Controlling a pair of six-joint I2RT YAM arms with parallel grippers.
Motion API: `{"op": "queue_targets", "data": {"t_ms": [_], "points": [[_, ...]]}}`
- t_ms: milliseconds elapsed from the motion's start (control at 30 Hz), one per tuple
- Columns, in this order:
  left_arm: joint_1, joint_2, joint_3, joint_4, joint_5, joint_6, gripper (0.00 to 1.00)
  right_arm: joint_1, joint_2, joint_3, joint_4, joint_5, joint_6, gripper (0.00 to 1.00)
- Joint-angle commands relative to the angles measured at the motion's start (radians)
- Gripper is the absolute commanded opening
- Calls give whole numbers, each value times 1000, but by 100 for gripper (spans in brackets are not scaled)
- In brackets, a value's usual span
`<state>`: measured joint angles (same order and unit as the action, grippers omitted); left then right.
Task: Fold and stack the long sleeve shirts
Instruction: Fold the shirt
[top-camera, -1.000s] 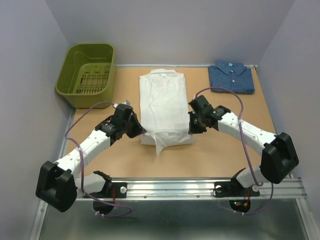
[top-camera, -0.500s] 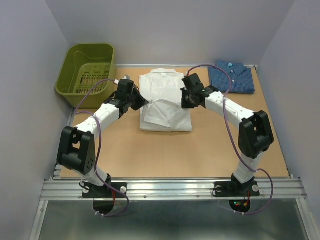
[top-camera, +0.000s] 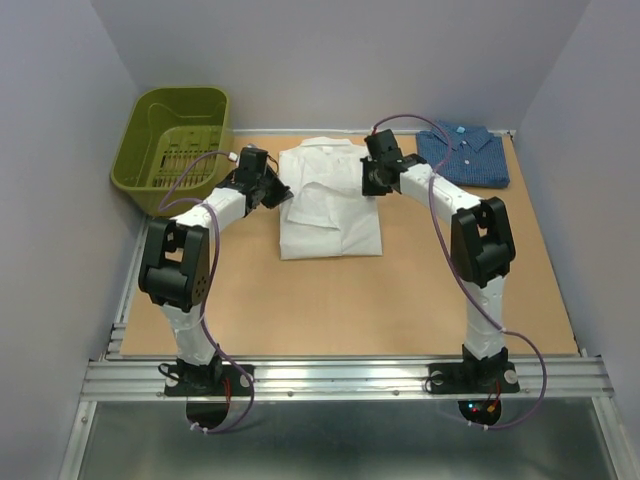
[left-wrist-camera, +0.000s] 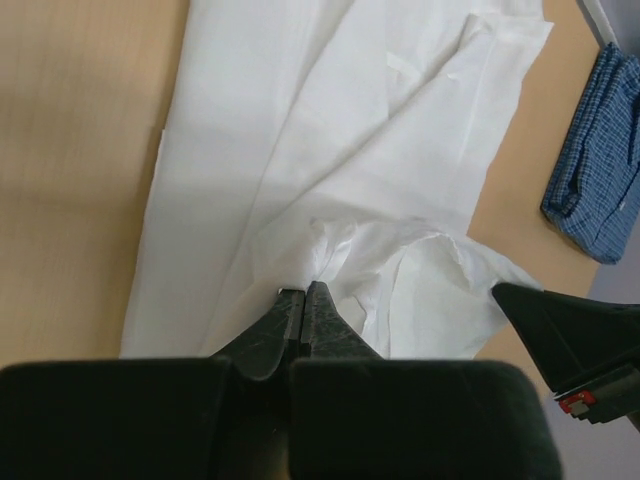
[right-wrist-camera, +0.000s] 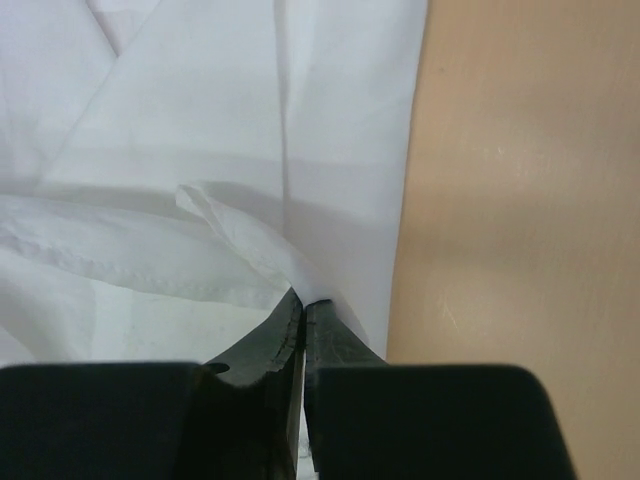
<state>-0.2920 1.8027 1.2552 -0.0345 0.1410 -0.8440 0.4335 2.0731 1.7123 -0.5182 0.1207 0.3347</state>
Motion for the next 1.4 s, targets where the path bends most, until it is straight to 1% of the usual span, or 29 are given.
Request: {"op": "queue_targets", "data": {"t_ms": [0, 200, 233, 267, 333, 367, 433, 467, 500, 533, 567, 600, 633, 667, 700, 733, 767, 800, 833, 867, 967, 1033, 1100, 1167, 1200, 1233, 1300, 1333, 1367], "points": [[8, 18, 59, 19, -18, 8, 0, 1, 39, 113, 52, -24, -36, 4], [11, 44, 62, 28, -43, 13, 0, 1, 100, 155, 58, -49, -42, 17], [11, 47, 67, 28, -47, 17, 2, 1, 104, 156, 58, -44, -40, 21], [13, 56, 82, 30, -49, 29, 10, 1, 104, 161, 58, -38, -45, 30], [14, 61, 99, 28, -57, 40, 21, 1, 94, 162, 58, -32, -51, 41], [14, 61, 104, 28, -64, 42, 36, 1, 87, 164, 60, -29, -62, 48], [14, 47, 108, 27, -81, 46, 50, 1, 50, 162, 61, -33, -80, 57], [14, 43, 119, 27, -86, 55, 57, 1, 38, 159, 61, -47, -94, 59], [14, 29, 124, 27, -90, 63, 68, 1, 22, 150, 61, -59, -121, 60], [16, 15, 136, 25, -101, 84, 76, 5, -8, 132, 61, -84, -147, 64], [16, 15, 144, 24, -109, 94, 81, 10, -27, 132, 63, -96, -161, 66], [17, -3, 150, 18, -113, 103, 82, 14, -56, 107, 64, -110, -180, 67], [17, -14, 153, 18, -113, 117, 85, 22, -73, 93, 64, -113, -197, 70], [19, -40, 158, 15, -115, 138, 89, 46, -88, 80, 70, -151, -238, 71], [19, -52, 156, 13, -118, 152, 90, 63, -100, 41, 75, -161, -258, 72], [19, -69, 151, 8, -133, 164, 94, 80, -131, 21, 93, -161, -275, 75], [20, -86, 145, -5, -133, 193, 95, 117, -143, -2, 105, -155, -314, 76], [21, -126, 138, -11, -170, 209, 96, 137, -157, -23, 118, -154, -327, 76], [24, -147, 130, -19, -197, 221, 99, 157, -168, -40, 130, -151, -359, 76], [30, -192, 110, -36, -213, 253, 99, 195, -183, -74, 156, -141, -388, 77], [39, -273, 44, -57, -285, 301, 99, 266, -170, -91, 184, -145, -439, 77], [51, -357, -17, -73, -369, 329, 99, 290, -145, -80, 195, -139, -451, 77], [65, -445, -59, -93, -415, 339, 99, 316, -93, -50, 196, -139, -464, 77], [70, -505, -132, -84, -469, 365, 99, 333, -59, -23, 201, -124, -476, 78], [73, -561, -155, -81, -489, 373, 99, 349, -24, -4, 202, -100, -494, 78], [76, -586, -175, -77, -521, 387, 99, 358, -7, 10, 202, -84, -502, 83], [77, -652, -230, -67, -550, 398, 99, 375, 25, 29, 204, -24, -528, 84], [79, -669, -247, -62, -563, 401, 99, 376, 39, 46, 207, -4, -533, 87], [79, -686, -278, -48, -587, 405, 99, 378, 70, 55, 208, 34, -537, 88]]}}
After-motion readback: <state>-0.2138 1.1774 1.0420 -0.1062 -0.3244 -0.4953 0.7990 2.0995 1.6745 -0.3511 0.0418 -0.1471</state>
